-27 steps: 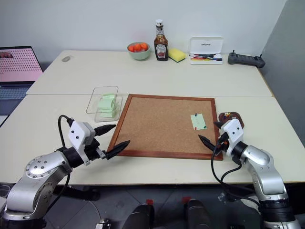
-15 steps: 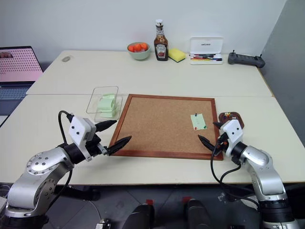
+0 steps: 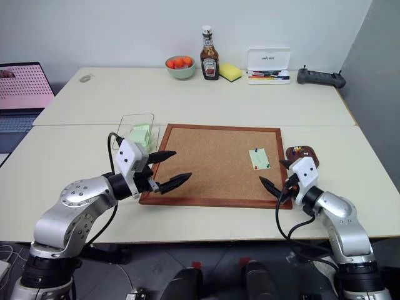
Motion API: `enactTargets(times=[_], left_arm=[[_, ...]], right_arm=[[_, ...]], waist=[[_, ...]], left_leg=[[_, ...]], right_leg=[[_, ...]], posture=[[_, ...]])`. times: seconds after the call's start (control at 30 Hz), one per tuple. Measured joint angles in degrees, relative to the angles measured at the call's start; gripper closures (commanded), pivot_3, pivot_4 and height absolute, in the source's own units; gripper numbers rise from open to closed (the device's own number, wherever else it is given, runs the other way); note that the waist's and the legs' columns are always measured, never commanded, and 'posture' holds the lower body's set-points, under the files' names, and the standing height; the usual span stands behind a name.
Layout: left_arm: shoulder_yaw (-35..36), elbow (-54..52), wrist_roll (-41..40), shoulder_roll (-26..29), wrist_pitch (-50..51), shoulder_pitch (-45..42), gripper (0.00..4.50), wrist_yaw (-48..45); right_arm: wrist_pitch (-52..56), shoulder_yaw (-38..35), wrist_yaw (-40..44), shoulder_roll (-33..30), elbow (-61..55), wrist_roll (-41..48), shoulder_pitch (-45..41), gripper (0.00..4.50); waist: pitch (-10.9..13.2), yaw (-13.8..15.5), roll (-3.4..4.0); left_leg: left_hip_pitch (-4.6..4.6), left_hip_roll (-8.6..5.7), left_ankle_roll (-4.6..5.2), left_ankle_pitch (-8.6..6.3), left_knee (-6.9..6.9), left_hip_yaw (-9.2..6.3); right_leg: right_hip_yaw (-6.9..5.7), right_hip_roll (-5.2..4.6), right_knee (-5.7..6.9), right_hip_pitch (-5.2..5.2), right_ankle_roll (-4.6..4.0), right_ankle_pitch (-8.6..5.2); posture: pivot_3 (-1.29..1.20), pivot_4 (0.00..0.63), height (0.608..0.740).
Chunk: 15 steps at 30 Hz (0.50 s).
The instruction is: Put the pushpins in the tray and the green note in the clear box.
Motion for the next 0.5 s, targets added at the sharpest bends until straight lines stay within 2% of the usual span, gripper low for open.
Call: enactTargets(times=[0.27,0.5], left_arm=[[-1.9,2.3,2.5,0.0,-1.5,-0.1,0.08,-0.9],[-6.5,8.1,5.9,-3.3,-4.1,-4.4,1.11,-1.2]], right_arm=[[-0.5,0.0,-0.2,0.1,-0.1,0.0,0.9,0.0],[-0.7,0.1,-0.2,0.3,0.1,0.0,0.2,0.0]], waist=[[0.0,-0.1,-0.01],[0.0,0.0,-0.02]], left_leg=[[0.06,-0.01,0.01,0.0,0.02,0.18],[0.05,-0.02,0.01,0.0,0.04,0.19]], right_leg=[[0.18,0.0,-0.03,0.0,0.04,0.03],[0.19,0.01,-0.04,0.01,0.12,0.07]], posture=[[0.0,0.15,0.74],[0.0,0.15,0.74]])
